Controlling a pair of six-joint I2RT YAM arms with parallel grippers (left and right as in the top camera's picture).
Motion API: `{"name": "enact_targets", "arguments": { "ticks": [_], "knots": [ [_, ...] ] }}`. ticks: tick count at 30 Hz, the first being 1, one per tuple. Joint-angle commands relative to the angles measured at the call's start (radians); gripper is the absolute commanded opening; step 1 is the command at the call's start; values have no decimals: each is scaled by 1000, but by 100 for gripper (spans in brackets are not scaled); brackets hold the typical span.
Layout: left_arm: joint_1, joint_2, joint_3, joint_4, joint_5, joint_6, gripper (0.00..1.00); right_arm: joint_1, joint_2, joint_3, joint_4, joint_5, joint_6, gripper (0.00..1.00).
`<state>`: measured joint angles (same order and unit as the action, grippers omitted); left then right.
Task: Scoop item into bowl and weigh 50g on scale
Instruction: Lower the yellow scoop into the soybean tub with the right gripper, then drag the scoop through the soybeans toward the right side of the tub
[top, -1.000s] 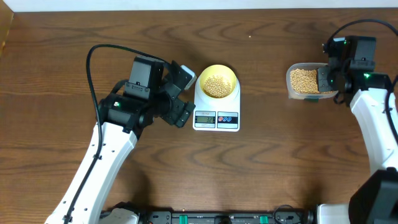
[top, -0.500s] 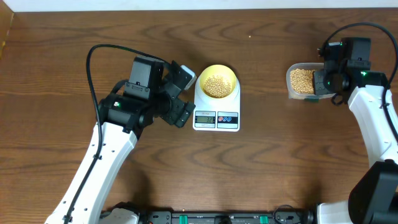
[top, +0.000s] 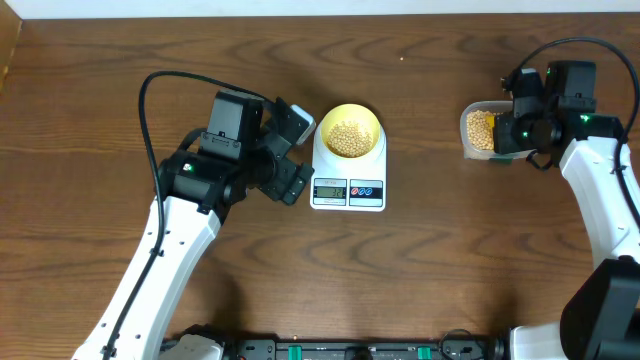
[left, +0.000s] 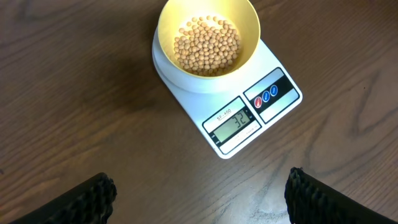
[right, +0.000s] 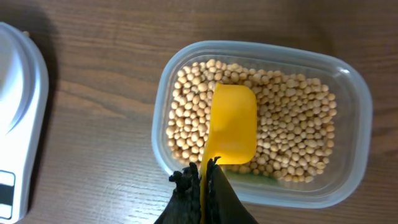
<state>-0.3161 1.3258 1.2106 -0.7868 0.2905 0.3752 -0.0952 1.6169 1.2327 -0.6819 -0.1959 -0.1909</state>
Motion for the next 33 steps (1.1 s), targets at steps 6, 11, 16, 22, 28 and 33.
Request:
{"name": "enact_targets", "arguments": {
  "ticks": [6, 11, 16, 22, 28, 33],
  "knots": [
    [0, -6, -14, -2, 16, 17, 89, -3, 8, -5, -22, -89, 11, 1],
    [0, -6, -14, -2, 16, 17, 89, -8, 8, -5, -22, -114, 11, 1],
    [0, -6, -14, -2, 16, 17, 89, -31, 9, -5, -22, -158, 11, 1],
    [0, -6, -14, -2, 15, 17, 89, -85, 9, -5, -22, -230, 23, 1],
    [0, -6, -14, -2, 16, 17, 89, -132, 13, -5, -22, -246, 79, 1],
    [0, -6, -14, -2, 15, 17, 89, -158, 32, -5, -29, -249, 94, 1]
  ]
}}
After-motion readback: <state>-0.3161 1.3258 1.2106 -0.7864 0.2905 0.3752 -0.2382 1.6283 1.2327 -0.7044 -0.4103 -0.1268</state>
